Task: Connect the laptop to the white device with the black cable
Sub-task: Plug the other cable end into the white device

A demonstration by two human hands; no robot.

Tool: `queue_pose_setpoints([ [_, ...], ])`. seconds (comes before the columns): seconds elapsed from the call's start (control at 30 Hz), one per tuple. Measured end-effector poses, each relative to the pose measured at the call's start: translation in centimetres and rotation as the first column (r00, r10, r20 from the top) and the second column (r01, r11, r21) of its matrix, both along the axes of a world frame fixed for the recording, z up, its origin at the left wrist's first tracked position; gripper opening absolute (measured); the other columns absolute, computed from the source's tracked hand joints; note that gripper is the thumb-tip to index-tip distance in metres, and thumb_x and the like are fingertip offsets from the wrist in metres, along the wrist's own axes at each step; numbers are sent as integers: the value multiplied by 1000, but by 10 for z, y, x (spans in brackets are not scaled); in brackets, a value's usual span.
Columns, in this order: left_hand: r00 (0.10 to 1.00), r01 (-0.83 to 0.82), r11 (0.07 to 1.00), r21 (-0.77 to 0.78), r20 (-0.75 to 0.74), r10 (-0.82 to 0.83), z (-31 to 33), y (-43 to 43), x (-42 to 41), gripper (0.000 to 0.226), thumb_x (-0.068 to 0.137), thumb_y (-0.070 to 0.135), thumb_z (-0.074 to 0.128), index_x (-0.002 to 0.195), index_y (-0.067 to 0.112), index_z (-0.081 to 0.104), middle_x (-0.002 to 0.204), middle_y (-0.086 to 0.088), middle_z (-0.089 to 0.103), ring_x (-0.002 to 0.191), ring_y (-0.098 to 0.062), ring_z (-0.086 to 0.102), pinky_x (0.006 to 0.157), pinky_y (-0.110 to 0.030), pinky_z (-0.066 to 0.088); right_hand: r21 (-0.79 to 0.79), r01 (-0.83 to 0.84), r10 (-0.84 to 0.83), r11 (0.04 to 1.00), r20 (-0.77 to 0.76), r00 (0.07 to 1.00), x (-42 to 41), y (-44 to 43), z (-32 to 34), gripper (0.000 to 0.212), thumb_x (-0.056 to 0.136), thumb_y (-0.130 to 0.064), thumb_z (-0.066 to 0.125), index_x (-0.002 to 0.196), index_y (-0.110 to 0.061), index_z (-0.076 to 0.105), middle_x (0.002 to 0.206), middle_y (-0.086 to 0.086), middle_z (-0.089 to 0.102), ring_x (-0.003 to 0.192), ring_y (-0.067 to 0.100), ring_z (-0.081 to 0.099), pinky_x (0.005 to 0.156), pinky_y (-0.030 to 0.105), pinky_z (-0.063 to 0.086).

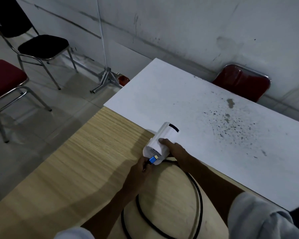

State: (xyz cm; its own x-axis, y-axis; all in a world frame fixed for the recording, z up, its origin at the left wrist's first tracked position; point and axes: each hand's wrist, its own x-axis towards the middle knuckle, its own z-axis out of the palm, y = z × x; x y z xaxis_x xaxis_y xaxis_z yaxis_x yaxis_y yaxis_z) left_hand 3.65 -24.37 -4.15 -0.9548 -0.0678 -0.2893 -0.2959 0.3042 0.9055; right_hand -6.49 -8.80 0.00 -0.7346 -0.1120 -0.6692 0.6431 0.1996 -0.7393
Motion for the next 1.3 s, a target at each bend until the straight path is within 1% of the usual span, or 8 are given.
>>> queue_pose_setpoints([
  [0.1, 991, -45, 997, -55, -132, 38, 1, 5, 2, 16, 94, 15, 50, 106, 19, 59, 88, 4, 67, 73, -2, 61, 62, -15, 44, 99, 21, -14, 995, -71, 997, 3, -5, 1, 42, 73, -49, 78, 95, -15, 68, 95, 2, 71, 86, 18, 68, 71, 31, 55],
  [0.3, 995, 15, 993, -119, -99, -27, -1, -3, 4, 14, 94, 16, 49, 98, 27, 56, 73, 15, 59, 63, 9, 56, 54, -11, 39, 162, -31, 48, 986, -100, 994, 4, -14, 3, 69, 75, -44, 79, 126, -5, 53, 111, 5, 65, 97, 18, 64, 58, 20, 49],
  [0.5, 993, 101, 989, -107, -43, -107, -3, 0, 8, 12, 97, 20, 46, 99, 30, 52, 73, 13, 60, 64, 12, 58, 54, -4, 42, 263, 28, 43, 964, -263, 964, 4, -24, 13, 97, 84, -53, 68, 153, -13, 14, 150, 12, 42, 124, 28, 52, 99, 39, 47],
  [0.6, 996, 87, 993, -79, 2, -87, 0, -1, 6, 13, 97, 22, 43, 100, 29, 54, 68, 13, 58, 57, 12, 56, 52, -7, 41, 390, 3, 181, 921, -434, 883, 5, -24, 22, 95, 90, -45, 64, 156, -31, -3, 140, 23, 48, 120, 37, 56, 95, 42, 49],
  [0.77, 993, 115, 992, -55, 48, -112, 4, -3, 6, 17, 99, 22, 40, 107, 20, 55, 71, -1, 61, 56, -6, 52, 52, -20, 36, 563, -142, 436, 814, -431, 790, -2, -23, 24, 54, 97, -45, 49, 146, -39, 28, 126, 21, 56, 106, 35, 57, 79, 34, 42],
  [0.93, 988, 150, 989, -19, 29, -149, 7, -4, 11, 17, 101, 20, 38, 108, 16, 53, 72, -8, 57, 60, -16, 50, 59, -31, 37, 587, -198, 459, 785, -336, 823, -19, -21, 24, 54, 98, -43, 51, 146, -29, 34, 140, 15, 55, 121, 36, 56, 89, 35, 42],
  [1.17, 988, 96, 988, 117, 113, -110, 15, -3, 5, 17, 100, 25, 40, 107, 19, 55, 79, -9, 56, 68, -20, 49, 63, -35, 37, 596, -186, 444, 781, -321, 837, -20, -24, 19, 49, 98, -42, 49, 142, -27, 35, 136, 17, 56, 115, 38, 58, 87, 39, 46],
  [1.3, 1000, -8, 1000, 28, -2, 9, 16, -2, 7, 15, 97, 22, 51, 105, 18, 63, 97, -7, 63, 81, -16, 60, 68, -23, 45, 573, -131, 371, 809, -324, 870, -16, -24, 18, 51, 98, -44, 49, 144, -27, 34, 143, 16, 51, 123, 39, 54, 98, 45, 47],
])
